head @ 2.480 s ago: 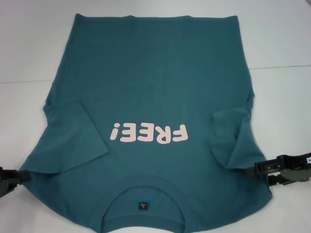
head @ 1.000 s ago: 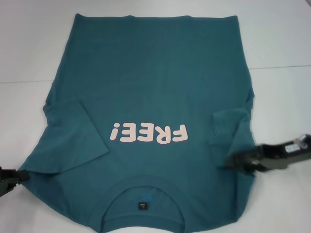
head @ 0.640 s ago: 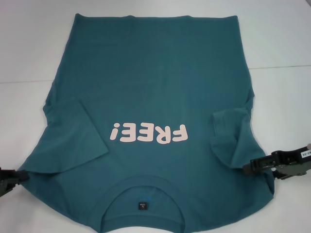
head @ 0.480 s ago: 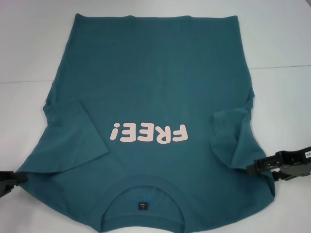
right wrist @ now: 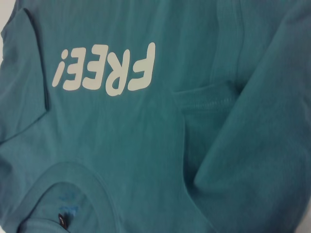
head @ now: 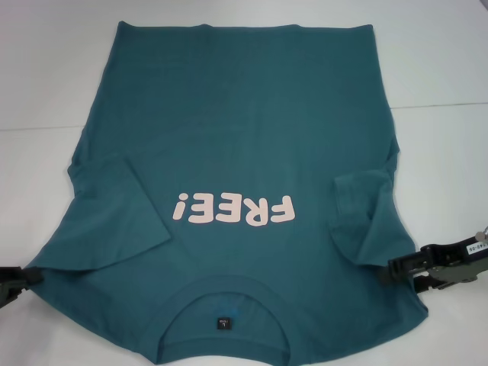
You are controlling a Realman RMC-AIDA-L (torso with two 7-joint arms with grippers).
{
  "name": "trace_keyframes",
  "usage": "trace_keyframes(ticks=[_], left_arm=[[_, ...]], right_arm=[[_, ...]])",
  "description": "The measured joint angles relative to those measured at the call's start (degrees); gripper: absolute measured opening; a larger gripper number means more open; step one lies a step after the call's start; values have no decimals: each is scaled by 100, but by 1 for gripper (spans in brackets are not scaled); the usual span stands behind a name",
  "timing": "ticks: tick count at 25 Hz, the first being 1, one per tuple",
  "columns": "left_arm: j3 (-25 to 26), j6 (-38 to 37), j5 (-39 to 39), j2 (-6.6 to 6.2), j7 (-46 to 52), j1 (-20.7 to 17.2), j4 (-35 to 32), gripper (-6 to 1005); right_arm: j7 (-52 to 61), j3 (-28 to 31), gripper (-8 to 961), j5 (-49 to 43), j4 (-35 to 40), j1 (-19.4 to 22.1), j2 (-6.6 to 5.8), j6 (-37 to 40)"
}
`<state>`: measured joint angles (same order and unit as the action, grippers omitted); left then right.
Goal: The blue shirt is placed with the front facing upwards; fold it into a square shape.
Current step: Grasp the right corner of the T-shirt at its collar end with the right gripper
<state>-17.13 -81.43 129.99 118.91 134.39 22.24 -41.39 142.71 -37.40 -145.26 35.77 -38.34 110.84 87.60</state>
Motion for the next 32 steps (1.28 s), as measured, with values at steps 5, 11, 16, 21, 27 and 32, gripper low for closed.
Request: trace_keyframes(ticks=[5,11,16,21,27,32], left_arm=[[7,-5,0,1,0,3,8,24],[18,-5,0,1,0,-4,10,24],[18,9,0,-5,0,13,76,25],[20,13,0,-8,0,4,79,26],[35,22,0,-9,-10,-12,79,25],[35,23,0,-9,-10,-5,79,25]], right_arm=[[136,-137,911,-47,57,-1,-33,23],[228,-93,912,-47,189,91,-160,205],[230,-170,912,-65,208,93,-114,224],[230,-252,912,-66,179,77,-106,189],[231,-309,912,-67,159,55,-101,177],[239,-400,911,-80,145,25,-53,153]])
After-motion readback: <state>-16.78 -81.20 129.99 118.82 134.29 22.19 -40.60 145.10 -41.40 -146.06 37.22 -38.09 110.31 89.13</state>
